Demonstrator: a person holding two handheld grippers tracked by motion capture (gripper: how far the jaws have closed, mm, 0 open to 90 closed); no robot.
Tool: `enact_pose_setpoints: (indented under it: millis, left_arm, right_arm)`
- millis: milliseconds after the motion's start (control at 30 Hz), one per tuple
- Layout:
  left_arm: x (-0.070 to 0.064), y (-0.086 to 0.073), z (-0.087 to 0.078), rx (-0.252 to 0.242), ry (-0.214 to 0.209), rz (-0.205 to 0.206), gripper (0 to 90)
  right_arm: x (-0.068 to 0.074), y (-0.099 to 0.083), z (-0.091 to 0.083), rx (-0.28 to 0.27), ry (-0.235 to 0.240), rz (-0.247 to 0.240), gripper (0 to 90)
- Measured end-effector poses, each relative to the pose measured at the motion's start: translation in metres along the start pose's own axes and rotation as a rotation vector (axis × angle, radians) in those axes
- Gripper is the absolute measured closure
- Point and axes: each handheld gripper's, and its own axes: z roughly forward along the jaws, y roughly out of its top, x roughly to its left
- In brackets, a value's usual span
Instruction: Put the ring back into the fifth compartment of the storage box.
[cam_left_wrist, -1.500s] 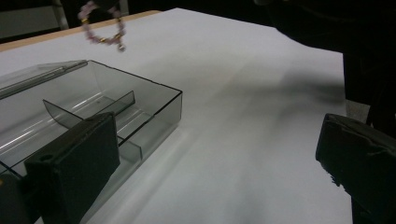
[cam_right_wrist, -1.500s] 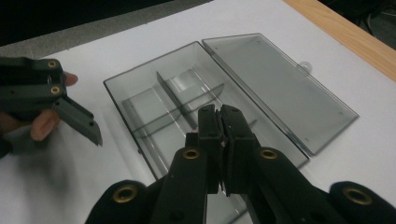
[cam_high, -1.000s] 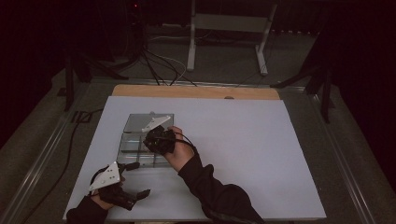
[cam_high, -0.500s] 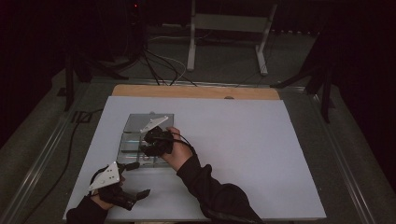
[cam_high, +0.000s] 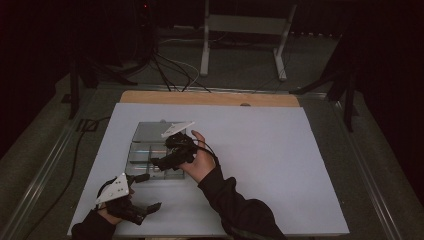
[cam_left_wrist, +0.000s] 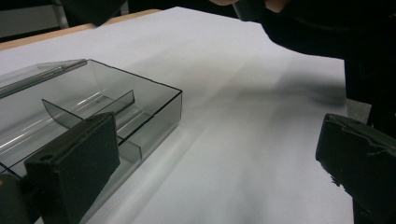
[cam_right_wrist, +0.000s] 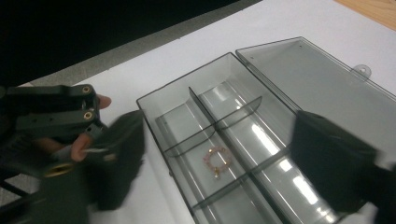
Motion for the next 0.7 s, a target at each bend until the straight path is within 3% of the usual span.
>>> enact_pose_setpoints:
  millis: [100,133,467,700]
  left_arm:
    - [0.0,0.0,0.002,0.006,0.001,-0.002,1.0]
    - [0.0,0.0,0.001,0.009,0.002,-0.002,1.0]
    - [-0.001,0.001,0.002,0.01,0.003,0.005,1.0]
    - [0.001,0.0,0.003,0.013,-0.002,-0.001,1.0]
  right_arm:
    - [-0.006,-0.004,-0.008,-0.011,0.003,0.02,8.7]
    - [-0.009,-0.006,-0.012,-0.021,0.012,0.014,1.6]
    - [-0.018,-0.012,-0.034,-0.041,-0.016,-0.019,0.0]
    - [-0.029,-0.03,-0.065,-0.049,-0.066,-0.01,0.0]
